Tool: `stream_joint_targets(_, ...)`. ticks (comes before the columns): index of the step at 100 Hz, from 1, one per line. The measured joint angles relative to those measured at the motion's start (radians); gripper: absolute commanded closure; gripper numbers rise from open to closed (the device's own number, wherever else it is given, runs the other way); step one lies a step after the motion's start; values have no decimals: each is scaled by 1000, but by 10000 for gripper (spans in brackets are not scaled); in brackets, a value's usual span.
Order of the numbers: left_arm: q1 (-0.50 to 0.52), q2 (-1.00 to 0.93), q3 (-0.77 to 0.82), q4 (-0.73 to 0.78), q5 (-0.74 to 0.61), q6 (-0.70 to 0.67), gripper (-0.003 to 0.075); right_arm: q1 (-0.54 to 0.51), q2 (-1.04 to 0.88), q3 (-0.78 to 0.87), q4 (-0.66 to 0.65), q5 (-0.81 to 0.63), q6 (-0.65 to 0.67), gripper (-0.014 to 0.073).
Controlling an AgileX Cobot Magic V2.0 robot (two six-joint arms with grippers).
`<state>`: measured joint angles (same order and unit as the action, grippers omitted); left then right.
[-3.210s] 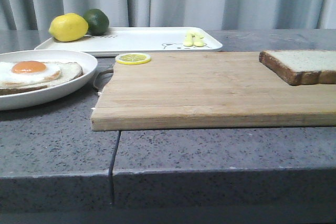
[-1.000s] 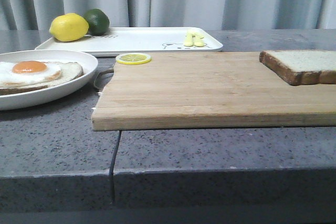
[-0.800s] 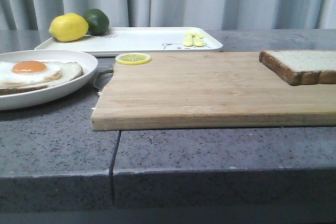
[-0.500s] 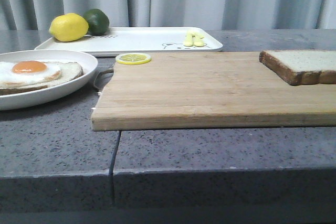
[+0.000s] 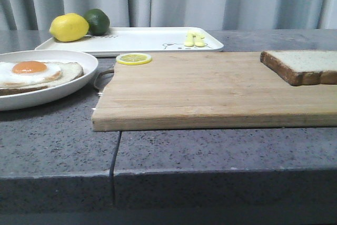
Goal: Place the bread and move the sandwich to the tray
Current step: 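Lower the right gripper and grasp the bread slice by its edge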
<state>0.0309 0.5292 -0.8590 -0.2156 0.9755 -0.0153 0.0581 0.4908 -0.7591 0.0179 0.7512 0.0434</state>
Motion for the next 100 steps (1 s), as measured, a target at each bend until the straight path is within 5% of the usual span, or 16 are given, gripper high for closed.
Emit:
stream_joint_targets(49, 0, 0, 0, 0, 0, 0, 185, -21, 161, 9, 168, -130, -43, 175)
stream_joint_targets(77, 0, 0, 0, 0, 0, 0, 185, -199, 351, 29, 501, -241, -325, 175)
stream_joint_targets(100, 0, 0, 0, -1, 0, 0, 185, -367, 482, 80, 906, -297, -661, 175)
